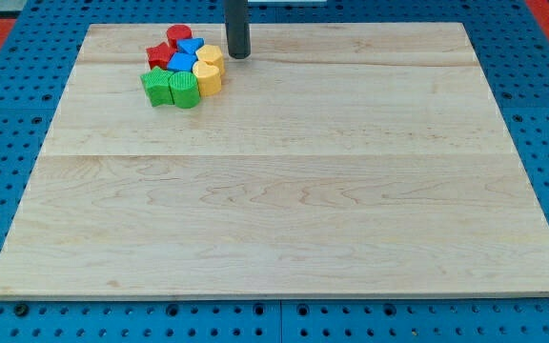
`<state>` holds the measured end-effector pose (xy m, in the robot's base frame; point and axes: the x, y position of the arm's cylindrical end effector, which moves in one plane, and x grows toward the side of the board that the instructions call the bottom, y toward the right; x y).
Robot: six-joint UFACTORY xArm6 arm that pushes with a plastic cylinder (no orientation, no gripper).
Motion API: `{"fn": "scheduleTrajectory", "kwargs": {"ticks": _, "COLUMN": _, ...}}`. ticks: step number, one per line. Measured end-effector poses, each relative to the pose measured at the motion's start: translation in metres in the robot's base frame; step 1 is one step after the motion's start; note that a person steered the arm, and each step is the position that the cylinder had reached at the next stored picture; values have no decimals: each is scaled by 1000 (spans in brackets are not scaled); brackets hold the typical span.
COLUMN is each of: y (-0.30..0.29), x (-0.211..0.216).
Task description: Separate the yellow hexagon from a group of blocks
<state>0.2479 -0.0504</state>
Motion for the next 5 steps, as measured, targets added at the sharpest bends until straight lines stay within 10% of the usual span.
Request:
{"fn": "scheduleTrajectory", "kwargs": {"ticks": 2, "y": -36, "x": -56}}
{"fn": "scheduleTrajectory", "kwargs": {"ticks": 5, "y": -93, "x": -30}}
